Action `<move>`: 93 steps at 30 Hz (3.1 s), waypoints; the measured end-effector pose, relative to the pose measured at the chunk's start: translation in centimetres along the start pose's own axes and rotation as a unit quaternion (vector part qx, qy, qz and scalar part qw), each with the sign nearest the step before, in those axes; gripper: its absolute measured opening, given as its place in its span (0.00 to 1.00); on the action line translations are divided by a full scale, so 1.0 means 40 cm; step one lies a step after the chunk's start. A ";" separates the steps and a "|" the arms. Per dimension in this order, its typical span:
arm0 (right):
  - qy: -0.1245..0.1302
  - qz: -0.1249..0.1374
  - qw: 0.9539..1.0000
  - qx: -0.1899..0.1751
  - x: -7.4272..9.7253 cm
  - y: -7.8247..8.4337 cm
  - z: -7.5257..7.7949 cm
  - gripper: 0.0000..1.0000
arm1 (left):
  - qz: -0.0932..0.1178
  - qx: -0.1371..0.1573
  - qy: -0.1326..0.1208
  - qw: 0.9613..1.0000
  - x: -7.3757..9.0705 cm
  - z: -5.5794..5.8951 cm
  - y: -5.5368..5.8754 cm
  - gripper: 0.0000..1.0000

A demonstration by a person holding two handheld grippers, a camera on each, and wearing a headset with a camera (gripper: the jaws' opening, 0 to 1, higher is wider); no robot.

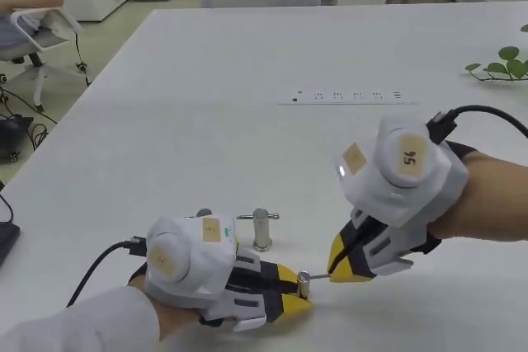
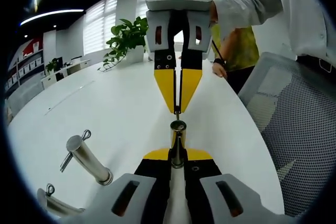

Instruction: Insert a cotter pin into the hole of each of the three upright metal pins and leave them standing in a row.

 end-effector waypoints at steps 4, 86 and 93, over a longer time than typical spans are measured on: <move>-0.001 -0.003 1.000 0.005 -0.003 -0.006 0.000 0.03 | 0.000 0.000 0.000 1.000 0.001 0.001 -0.001 0.06; -0.007 0.042 0.997 -0.067 -0.037 0.028 -0.004 0.22 | 0.009 0.046 -0.040 0.998 0.092 0.006 0.008 0.29; -0.012 0.071 0.994 -0.082 -0.048 0.029 -0.004 0.25 | 0.017 0.053 -0.062 0.997 0.138 0.012 0.004 0.34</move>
Point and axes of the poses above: the centre of the closed fingertips' face, and the gripper's own axes: x roughly backward along the fingers, z roughly to its right, y roughly out of its underside, the point moved 6 cm from there along x, roughly backward along the fingers, and after that the axes turned 11 degrees about -x, right-handed, at the moved point
